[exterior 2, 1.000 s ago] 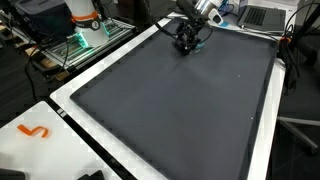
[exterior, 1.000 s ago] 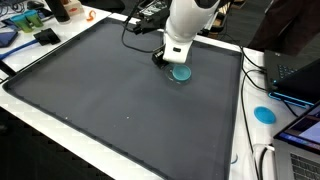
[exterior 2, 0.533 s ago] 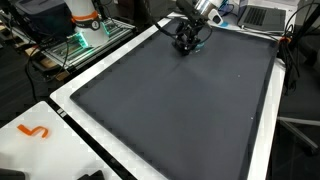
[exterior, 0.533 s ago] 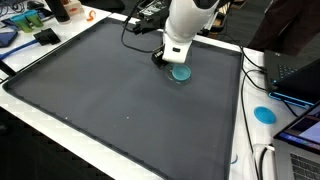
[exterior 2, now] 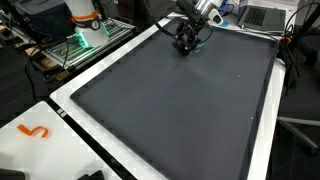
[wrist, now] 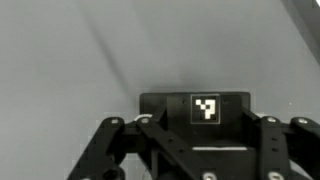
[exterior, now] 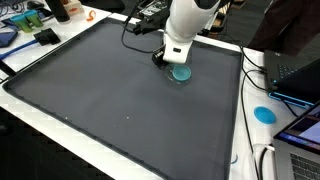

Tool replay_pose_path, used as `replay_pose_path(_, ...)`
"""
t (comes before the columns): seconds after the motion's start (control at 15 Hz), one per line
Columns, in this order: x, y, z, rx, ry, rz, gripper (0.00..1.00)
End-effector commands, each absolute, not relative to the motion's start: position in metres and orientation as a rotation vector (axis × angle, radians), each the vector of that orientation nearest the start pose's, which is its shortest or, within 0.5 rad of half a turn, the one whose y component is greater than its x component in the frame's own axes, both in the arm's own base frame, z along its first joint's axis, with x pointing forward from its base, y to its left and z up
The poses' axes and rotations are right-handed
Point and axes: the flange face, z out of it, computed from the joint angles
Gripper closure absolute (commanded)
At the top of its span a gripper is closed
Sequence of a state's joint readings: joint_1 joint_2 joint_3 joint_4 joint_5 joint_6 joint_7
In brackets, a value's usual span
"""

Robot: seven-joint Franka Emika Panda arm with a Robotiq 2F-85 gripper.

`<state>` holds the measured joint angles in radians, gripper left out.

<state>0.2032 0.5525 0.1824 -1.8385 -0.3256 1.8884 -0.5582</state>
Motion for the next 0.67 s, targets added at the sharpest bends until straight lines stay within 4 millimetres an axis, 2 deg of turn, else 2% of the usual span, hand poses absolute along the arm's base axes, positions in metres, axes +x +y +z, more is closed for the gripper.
replay_pose_path(0.0, 0.548, 0.188, 0.175, -2.685, -1.685, 0.908, 0.69)
replay_pose_path(0.27, 0.548, 0.179, 0.181, -2.704, -1.659, 0.906, 0.69)
replay_pose_path(0.6, 0.551, 0.185, 0.186, -2.698, -1.673, 0.872, 0.69)
